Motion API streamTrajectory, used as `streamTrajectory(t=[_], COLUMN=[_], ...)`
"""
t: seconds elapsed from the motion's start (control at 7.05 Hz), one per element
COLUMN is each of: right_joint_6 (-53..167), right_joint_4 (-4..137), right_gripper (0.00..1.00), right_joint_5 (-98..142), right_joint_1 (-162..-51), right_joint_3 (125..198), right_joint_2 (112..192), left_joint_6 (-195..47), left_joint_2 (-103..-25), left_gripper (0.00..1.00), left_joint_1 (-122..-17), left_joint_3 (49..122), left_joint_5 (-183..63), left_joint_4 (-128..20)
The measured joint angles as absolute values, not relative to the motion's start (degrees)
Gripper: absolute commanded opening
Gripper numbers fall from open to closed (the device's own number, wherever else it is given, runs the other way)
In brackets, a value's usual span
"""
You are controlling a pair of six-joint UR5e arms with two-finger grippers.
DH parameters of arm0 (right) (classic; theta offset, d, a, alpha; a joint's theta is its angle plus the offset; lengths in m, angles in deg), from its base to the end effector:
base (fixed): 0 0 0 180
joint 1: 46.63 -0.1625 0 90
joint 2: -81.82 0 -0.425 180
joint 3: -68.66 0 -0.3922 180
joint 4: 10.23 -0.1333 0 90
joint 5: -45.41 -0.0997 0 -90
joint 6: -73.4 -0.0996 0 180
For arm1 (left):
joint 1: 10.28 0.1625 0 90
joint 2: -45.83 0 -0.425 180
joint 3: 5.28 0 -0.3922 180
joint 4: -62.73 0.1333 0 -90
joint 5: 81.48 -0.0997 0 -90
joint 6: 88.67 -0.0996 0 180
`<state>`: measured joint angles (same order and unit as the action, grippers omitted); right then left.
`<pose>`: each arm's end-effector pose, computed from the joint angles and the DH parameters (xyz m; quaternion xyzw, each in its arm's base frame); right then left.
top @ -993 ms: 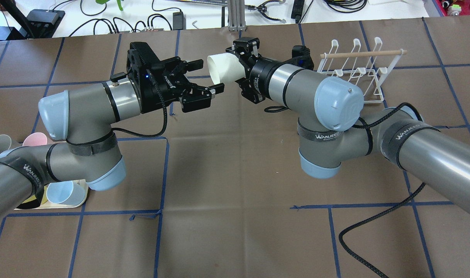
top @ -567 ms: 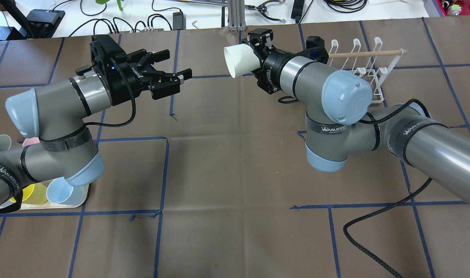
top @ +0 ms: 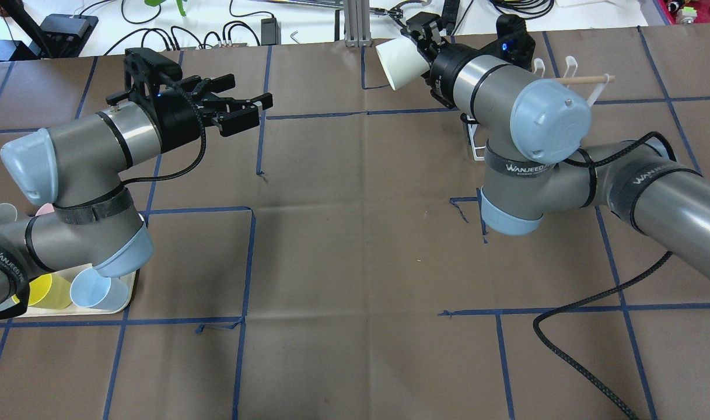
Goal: Transfer IKEA cup to right arm and place on rack
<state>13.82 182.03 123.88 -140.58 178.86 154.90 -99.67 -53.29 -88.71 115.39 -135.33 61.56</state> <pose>0.1919 -0.5550 0.3818 0.3434 0.7668 -0.4108 0.3539 -0.0889 -0.5233 0.3537 -0.1245 -0.8655 0.4421 0.1996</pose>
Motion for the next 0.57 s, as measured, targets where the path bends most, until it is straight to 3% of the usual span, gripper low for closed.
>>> streamTrajectory(t=[0.57], right_joint_6=[47.26], right_joint_4=[183.19], right_gripper=[0.24], right_joint_5=[126.35], right_joint_1=[-133.68], right_joint_3=[177.27], right_joint_2=[152.55], left_joint_6=[-96.96], left_joint_2=[-49.49], left_gripper=[0.99], left_joint_1=[-93.55], left_joint_3=[101.48], left_joint_5=[-159.99], left_joint_4=[19.54])
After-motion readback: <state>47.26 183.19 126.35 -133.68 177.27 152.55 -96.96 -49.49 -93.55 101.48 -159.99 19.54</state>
